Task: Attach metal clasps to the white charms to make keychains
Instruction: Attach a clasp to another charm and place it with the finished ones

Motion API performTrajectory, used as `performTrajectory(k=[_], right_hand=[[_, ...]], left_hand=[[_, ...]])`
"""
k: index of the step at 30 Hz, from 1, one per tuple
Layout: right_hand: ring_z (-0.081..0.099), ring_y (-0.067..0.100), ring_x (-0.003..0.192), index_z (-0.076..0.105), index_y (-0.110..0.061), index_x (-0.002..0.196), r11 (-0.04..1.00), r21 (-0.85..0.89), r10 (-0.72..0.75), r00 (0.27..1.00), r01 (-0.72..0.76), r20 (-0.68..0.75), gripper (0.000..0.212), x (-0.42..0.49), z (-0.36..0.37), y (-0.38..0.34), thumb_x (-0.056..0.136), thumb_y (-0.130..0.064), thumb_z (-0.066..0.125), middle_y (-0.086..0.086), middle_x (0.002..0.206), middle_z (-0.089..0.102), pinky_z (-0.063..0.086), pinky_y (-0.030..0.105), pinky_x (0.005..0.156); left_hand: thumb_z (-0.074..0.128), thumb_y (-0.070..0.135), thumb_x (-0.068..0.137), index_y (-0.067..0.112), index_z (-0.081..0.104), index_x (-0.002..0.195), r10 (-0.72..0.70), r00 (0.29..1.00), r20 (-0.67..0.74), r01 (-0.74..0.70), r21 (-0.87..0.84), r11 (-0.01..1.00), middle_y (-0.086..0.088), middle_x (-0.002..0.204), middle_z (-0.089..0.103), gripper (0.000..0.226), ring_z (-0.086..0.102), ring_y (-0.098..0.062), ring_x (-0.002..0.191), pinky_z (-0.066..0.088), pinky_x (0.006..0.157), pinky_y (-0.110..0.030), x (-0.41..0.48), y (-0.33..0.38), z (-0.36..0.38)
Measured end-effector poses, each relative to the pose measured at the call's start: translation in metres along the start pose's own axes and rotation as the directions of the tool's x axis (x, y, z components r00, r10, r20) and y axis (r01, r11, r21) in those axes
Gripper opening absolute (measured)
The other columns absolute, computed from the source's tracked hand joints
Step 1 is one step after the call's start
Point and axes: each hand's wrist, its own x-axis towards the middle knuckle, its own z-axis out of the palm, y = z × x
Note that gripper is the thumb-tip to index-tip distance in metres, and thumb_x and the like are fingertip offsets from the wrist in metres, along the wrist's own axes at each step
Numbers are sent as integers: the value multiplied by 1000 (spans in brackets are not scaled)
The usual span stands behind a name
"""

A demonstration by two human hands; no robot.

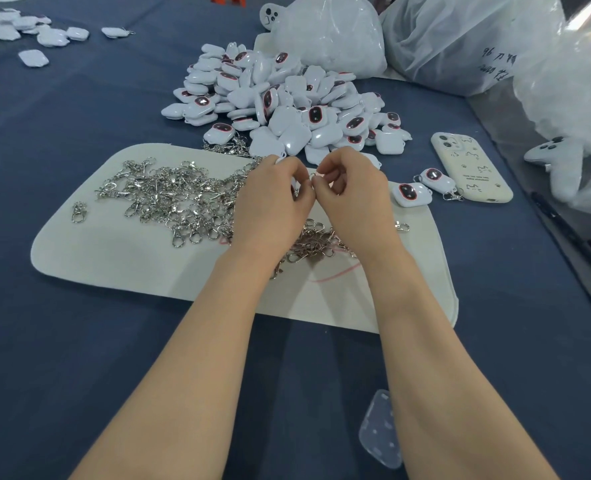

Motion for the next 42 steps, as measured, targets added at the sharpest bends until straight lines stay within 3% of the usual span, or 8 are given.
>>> performTrajectory(k=[17,26,39,42], right_hand=[[41,-2,59,59,-9,90,1000,-20,14,1000,-14,13,6,-1,1,-1,85,-6,60,-16,67,43,34,8,60],[43,-3,60,57,-13,88,1000,-22,20,1000,-20,19,7,-1,1,1,85,-7,61,-16,67,44,33,6,61],[43,-2,56,52,-15,85,997,28,61,984,-67,166,10,0,-4,5,86,-9,60,-8,75,51,35,8,57],[43,1,57,53,-14,84,997,57,49,981,-61,186,9,-1,-4,6,85,-8,59,-7,76,52,35,9,57]], left_hand=[[57,21,88,14,63,88,4,1000,1,-4,-7,1000,-4,96,59,9,58,-24,78,47,72,-36,1,-2,0],[58,21,88,15,63,87,-4,1000,18,5,-16,1000,-2,94,58,8,56,-22,79,41,69,-29,1,-4,2],[59,19,87,14,61,85,-11,999,35,12,-32,999,-7,97,62,6,58,-23,77,46,74,-35,1,-5,2],[59,17,87,13,61,84,-22,999,41,24,-63,998,-5,91,62,6,55,-15,66,43,69,-28,1,-6,1]])
